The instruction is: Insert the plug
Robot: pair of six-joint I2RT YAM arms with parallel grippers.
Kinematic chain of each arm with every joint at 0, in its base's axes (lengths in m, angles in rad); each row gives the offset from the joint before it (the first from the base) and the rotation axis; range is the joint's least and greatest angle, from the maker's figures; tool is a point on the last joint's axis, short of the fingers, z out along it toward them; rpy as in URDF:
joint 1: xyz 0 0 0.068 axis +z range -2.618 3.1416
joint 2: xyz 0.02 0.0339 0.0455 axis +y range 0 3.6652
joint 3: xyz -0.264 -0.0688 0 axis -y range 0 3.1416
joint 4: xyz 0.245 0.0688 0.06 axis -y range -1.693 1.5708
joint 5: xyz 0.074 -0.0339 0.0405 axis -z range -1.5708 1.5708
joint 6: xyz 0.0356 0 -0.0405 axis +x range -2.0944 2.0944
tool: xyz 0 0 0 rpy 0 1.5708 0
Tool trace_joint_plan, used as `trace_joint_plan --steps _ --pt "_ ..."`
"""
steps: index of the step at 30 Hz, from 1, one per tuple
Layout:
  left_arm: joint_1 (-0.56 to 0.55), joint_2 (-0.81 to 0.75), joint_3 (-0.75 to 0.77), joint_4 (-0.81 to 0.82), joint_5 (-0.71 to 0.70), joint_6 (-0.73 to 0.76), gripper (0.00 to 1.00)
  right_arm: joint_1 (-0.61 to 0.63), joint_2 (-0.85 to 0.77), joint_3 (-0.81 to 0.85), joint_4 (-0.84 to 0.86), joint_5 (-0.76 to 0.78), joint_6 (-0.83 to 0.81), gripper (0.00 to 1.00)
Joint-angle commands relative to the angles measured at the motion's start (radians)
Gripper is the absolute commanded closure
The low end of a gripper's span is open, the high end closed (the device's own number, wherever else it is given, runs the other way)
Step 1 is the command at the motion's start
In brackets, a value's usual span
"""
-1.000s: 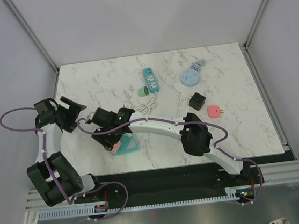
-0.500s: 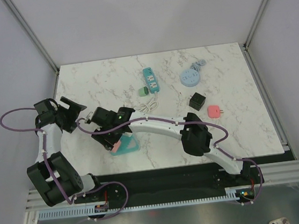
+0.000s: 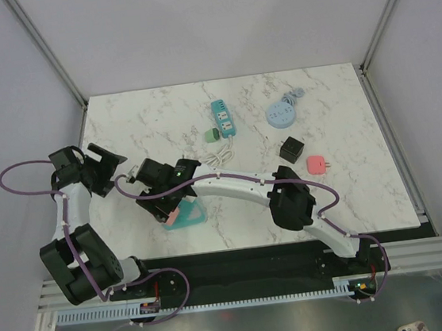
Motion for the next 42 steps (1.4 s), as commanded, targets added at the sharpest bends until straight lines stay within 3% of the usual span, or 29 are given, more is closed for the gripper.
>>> trace_joint_plan --steps 1,42 --pt "0.006 0.004 0.005 0.017 0.005 -0.012 0.01 0.001 -0.058 -0.015 -0.008 0.018 -0.031 1.0" --pt "0.009 -0.011 0.005 0.014 -0.004 -0.014 0.01 -0.025 -0.018 -0.061 0.001 -0.015 -0.106 1.0"
